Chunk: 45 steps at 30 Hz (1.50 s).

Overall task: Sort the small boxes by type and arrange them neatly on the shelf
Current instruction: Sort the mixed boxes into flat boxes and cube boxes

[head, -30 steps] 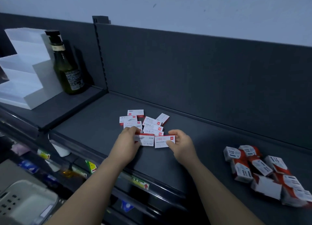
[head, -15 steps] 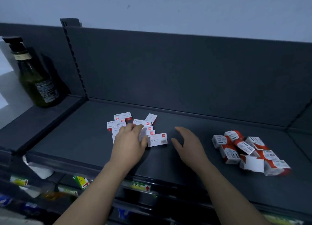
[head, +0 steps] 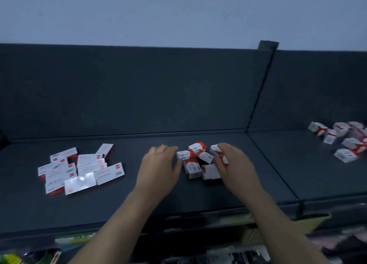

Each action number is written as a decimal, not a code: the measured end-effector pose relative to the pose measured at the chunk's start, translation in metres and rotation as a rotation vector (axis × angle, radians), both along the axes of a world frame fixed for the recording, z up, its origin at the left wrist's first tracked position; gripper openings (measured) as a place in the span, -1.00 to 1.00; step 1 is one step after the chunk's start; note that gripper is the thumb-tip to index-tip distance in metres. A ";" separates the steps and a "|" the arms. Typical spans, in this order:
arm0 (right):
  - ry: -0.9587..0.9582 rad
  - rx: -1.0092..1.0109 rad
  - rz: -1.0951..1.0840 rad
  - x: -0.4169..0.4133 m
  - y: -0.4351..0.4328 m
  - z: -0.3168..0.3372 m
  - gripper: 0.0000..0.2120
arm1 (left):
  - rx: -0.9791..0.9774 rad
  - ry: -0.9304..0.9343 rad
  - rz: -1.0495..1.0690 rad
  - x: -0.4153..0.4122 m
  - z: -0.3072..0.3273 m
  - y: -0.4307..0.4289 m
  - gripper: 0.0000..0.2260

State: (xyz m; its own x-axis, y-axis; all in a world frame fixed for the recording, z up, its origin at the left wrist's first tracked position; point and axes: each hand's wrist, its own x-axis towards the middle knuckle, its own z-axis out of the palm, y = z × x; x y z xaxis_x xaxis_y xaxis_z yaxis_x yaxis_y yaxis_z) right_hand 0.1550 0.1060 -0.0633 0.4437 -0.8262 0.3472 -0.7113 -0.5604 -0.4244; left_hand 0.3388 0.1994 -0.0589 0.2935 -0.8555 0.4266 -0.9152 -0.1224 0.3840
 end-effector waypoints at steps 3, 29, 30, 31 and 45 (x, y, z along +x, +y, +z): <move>0.012 0.019 -0.086 -0.054 -0.019 0.005 -0.58 | -0.003 0.008 -0.056 -0.047 0.003 -0.029 -0.68; 0.023 0.178 -0.435 -0.374 -0.186 0.003 -0.59 | 0.093 0.137 -0.380 -0.329 -0.002 -0.279 -0.64; 0.015 0.194 -0.436 -0.375 -0.194 0.003 -0.59 | 0.102 0.135 -0.387 -0.332 -0.003 -0.291 -0.64; 0.006 0.211 -0.438 -0.376 -0.202 0.002 -0.58 | 0.117 0.137 -0.392 -0.336 -0.004 -0.302 -0.64; -0.042 0.423 -0.401 -0.389 -0.276 -0.019 -0.38 | 0.265 0.125 -0.477 -0.389 -0.013 -0.407 -0.72</move>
